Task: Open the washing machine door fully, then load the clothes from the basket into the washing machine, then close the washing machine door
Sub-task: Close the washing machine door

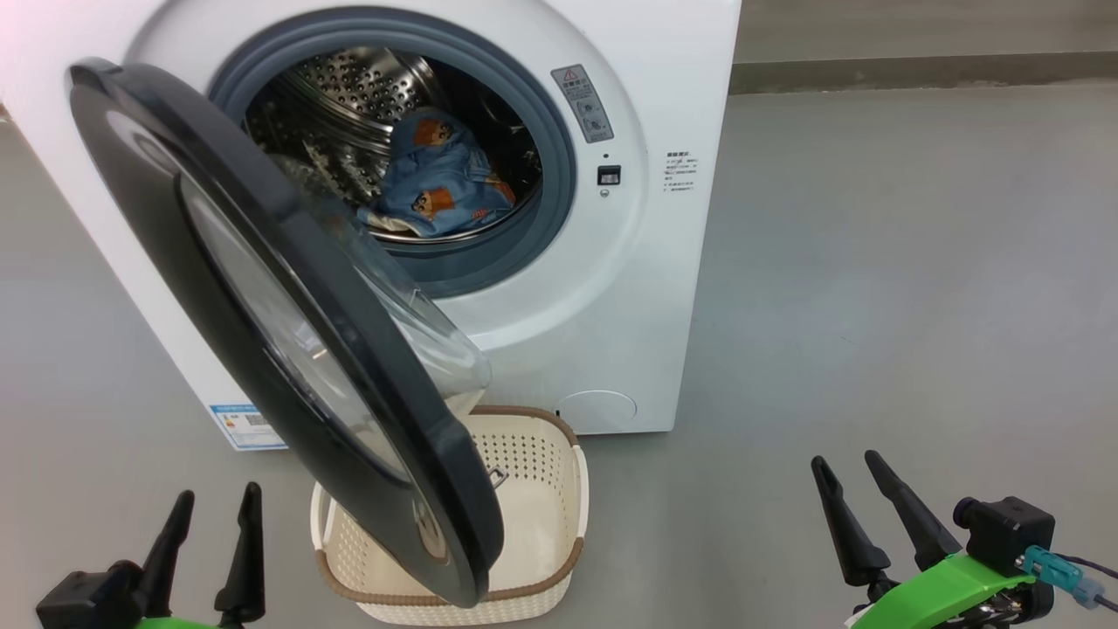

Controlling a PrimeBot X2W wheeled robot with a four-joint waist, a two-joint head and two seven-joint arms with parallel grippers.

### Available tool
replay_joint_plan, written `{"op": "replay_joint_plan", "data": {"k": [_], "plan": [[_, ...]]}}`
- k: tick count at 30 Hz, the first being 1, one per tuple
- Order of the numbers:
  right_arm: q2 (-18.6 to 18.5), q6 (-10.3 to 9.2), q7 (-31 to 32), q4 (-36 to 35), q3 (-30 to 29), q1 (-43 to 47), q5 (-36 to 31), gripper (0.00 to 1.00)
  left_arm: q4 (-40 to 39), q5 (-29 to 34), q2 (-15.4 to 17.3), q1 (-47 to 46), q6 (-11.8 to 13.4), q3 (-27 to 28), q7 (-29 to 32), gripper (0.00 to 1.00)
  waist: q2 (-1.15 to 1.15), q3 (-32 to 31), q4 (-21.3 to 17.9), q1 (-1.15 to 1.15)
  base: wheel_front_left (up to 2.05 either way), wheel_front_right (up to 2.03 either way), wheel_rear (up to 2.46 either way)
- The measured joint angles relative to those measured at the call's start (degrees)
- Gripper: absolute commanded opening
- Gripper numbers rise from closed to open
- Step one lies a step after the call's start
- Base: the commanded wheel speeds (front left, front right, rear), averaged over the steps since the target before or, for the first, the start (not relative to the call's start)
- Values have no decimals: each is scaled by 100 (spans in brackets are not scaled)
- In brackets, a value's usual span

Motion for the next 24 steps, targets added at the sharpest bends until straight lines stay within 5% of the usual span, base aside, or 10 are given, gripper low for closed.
{"op": "replay_joint_plan", "data": {"k": [1, 2, 3, 4, 5, 6, 24], "plan": [[-3, 0, 0, -12, -3, 0, 0, 94, 0, -5, 1, 0, 0, -11, 0, 100, 0, -1, 15, 0, 0, 0, 0], [-7, 0, 0, -22, -10, 1, 0, 71, -1, -11, 1, 0, 0, -26, 0, 100, 0, -2, 34, 0, 0, 0, 0], [-11, 0, 0, -35, -16, 2, 0, 37, -1, -12, 1, 0, 0, -43, 0, 100, 0, -3, 60, 0, 0, 0, 0], [-16, 0, 0, -49, -20, 2, 0, 37, -1, -22, 1, 0, 0, -51, 0, 100, 0, -5, 88, 0, 0, 0, 0], [-16, 0, 0, -70, -29, 2, -1, 5, -1, -46, 1, 1, 0, -57, 0, 100, 0, -7, 120, 0, 0, 0, 0], [-16, 0, 0, -93, -38, 2, 0, 0, -1, -53, 2, 1, 0, -66, 0, 100, 0, -8, 153, 0, 0, 0, 0], [347, 0, -1, -1767, -274, -347, 163, 0, 70, -213, 16, 1, 0, -200, -18, 100, 0, -29, 1128, 0, 0, 0, 0]]}}
